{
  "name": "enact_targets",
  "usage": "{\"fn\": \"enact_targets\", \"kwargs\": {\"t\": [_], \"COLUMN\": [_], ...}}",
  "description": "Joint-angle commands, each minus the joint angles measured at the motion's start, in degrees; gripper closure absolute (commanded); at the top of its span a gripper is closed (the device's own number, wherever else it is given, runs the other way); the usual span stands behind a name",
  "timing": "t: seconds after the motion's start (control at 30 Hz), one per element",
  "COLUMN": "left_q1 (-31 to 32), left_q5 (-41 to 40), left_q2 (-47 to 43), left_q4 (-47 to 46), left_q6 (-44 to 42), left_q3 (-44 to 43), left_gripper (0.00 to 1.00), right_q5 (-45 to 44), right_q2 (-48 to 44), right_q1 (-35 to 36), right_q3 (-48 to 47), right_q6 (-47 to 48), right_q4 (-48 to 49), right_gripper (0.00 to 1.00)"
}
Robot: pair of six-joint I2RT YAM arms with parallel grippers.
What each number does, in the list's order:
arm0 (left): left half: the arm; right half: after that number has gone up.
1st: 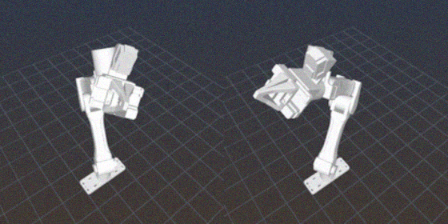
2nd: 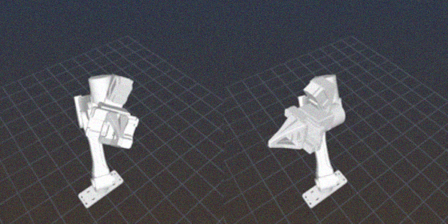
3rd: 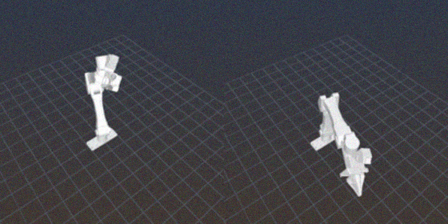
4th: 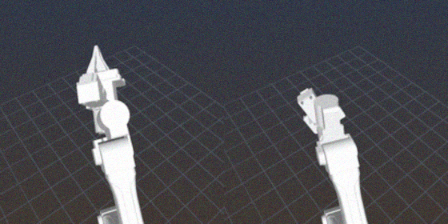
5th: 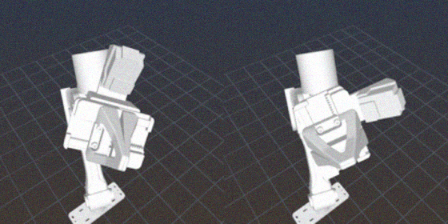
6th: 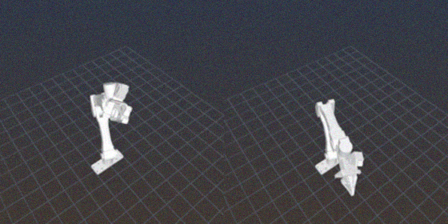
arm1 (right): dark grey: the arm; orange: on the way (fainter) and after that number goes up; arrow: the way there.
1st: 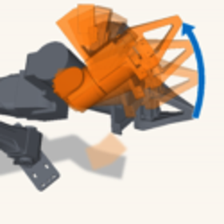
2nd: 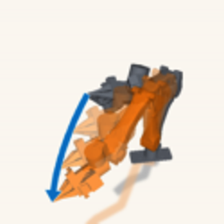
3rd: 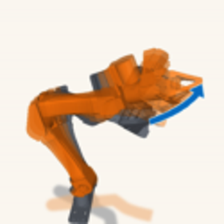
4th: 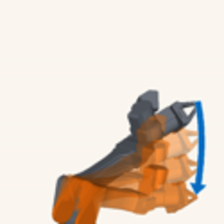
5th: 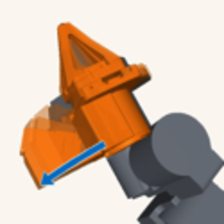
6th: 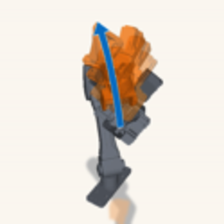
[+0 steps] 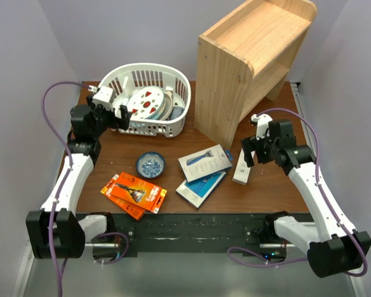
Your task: Place and organize the shaving razors onto the shelf
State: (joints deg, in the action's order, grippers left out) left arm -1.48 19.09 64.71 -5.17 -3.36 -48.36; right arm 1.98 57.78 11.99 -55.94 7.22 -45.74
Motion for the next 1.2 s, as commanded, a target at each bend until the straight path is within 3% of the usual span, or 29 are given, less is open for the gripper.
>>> {"fn": "enact_targets", "kwargs": {"t": [0.0, 0.1, 0.33, 0.5, 0.6, 0.63, 0.7, 0.73, 0.8, 0.83, 0.93, 0.97, 1.07, 1.17], "left_q1": [-0.4, -0.3, -0.5, -2.8, -4.1, -4.3, -4.4, -4.4, -4.4, -4.4, -4.4, -4.4, -4.4, -4.4], "left_q5": [-0.8, -2.7, -17.2, -18.3, -16.0, -13.0, -9.5, -6.8, -4.2, -2.5, -1.0, -0.5, -1.2, -4.8], "left_q2": [5.7, 9.9, 22.6, 32.0, 35.0, 35.6, 38.1, 39.1, 42.2, 43.6, 52.2, 54.5, 63.2, 68.3], "left_q4": [-0.7, -1.3, 1.4, 3.9, 3.4, 4.0, 7.8, 9.0, 13.9, 16.0, 26.8, 33.6, 42.4, 43.1], "left_q6": [-3.1, -5.5, -11.7, -14.8, -15.6, -16.9, -18.5, -19.4, -19.8, -19.7, -18.0, -17.2, -14.3, -12.7], "left_q3": [-8.5, -11.8, -24.0, -33.4, -36.4, -37.5, -40.8, -42.2, -46.4, -48.1, -57.8, -64.7, -77.0, -83.1], "left_gripper": [0.03, 0.03, 0.03, 0.10, 0.21, 0.37, 0.54, 0.74, 0.88, 1.00, 1.00, 1.00, 1.00, 1.00], "right_q5": [-1.8, -1.9, -2.2, 0.5, 4.2, 6.4, 7.8, 8.4, 8.7, 8.7, 8.8, 9.5, 11.1, 11.9], "right_q2": [0.8, 2.3, 4.8, 6.6, 8.1, 8.5, 8.9, 9.2, 9.0, 8.9, 8.7, 8.5, 8.2, 8.7], "right_q1": [0.1, 0.1, -0.1, -2.2, -4.9, -6.2, -7.5, -8.5, -9.2, -9.5, -10.5, -10.8, -11.8, -14.4], "right_q3": [-1.4, -2.1, -4.3, -5.1, -5.8, -6.0, -6.4, -6.4, -5.8, -5.0, -3.2, -2.9, -1.5, -1.0], "right_q6": [-0.5, 0.2, 1.7, 2.6, 2.2, 1.8, 1.2, 0.9, 0.7, 0.4, -0.9, -1.2, -2.7, -3.4], "right_q4": [2.8, 2.9, 1.9, 1.7, 1.6, 1.6, 2.0, 2.1, 2.1, 2.1, 3.0, 3.4, 4.6, 4.5], "right_gripper": [0.04, 0.04, 0.04, 0.05, 0.09, 0.10, 0.13, 0.15, 0.18, 0.20, 0.20, 0.20, 0.19, 0.19]}}
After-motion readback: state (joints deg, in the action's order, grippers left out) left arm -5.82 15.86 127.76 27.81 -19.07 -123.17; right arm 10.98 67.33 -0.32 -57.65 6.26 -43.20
